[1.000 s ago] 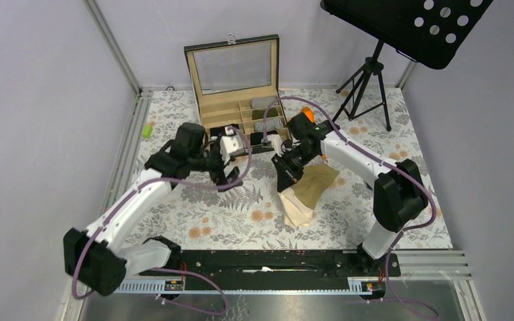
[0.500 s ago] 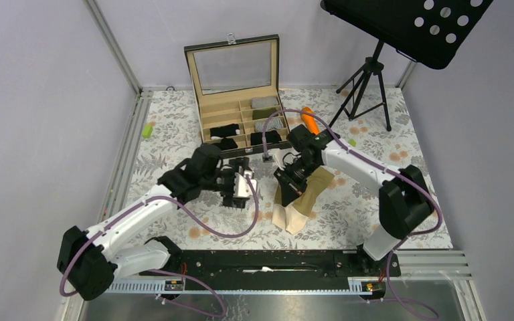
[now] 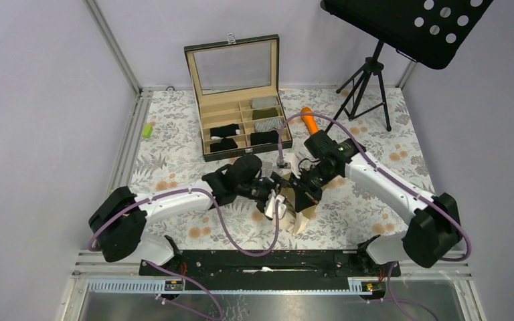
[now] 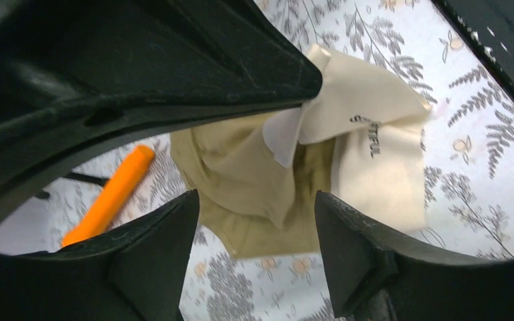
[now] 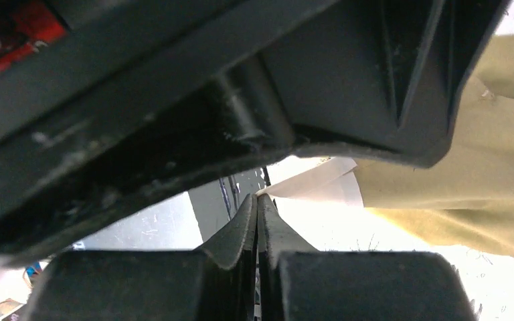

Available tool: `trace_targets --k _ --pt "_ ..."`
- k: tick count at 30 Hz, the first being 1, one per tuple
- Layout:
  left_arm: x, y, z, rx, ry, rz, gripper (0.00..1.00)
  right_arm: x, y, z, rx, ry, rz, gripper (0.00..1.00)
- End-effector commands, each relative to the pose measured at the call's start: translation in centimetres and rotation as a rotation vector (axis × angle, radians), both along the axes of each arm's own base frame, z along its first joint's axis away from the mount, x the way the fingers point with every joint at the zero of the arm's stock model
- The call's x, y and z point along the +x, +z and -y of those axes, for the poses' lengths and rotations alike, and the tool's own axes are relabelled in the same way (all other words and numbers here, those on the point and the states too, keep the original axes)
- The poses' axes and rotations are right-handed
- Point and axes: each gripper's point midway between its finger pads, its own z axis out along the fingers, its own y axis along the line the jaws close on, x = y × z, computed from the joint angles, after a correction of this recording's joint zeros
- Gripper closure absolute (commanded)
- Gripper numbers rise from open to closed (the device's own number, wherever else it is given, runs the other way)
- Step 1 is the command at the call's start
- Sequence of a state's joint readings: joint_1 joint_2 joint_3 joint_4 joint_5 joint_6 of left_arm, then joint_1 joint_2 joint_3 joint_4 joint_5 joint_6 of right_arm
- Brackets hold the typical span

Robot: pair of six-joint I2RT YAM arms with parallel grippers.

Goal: Roll the underwear
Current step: Move the underwear to the center of the board, then flatten out the underwear at the corner of the board.

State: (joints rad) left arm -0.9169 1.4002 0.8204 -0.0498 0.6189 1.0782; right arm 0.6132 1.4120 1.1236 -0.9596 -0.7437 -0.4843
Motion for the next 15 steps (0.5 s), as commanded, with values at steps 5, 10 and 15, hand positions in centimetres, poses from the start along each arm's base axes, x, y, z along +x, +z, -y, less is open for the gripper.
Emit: trace_targets --k 5,10,15 --pt "-1.3 4.6 4.9 -0.217 -0.227 0.143 0.36 -1.7 0.4 2.1 0.01 0.022 0.043 1.0" --pt "-2.1 3.9 5.6 -0.193 -0.294 0.082 0.44 -1.0 1.1 2.5 0.011 0.017 0.101 1.0" --pt "-2.3 3.8 4.6 -0.196 -0.223 0.046 0.41 0.2 2.5 2.7 0.055 -0.036 0.226 1.0"
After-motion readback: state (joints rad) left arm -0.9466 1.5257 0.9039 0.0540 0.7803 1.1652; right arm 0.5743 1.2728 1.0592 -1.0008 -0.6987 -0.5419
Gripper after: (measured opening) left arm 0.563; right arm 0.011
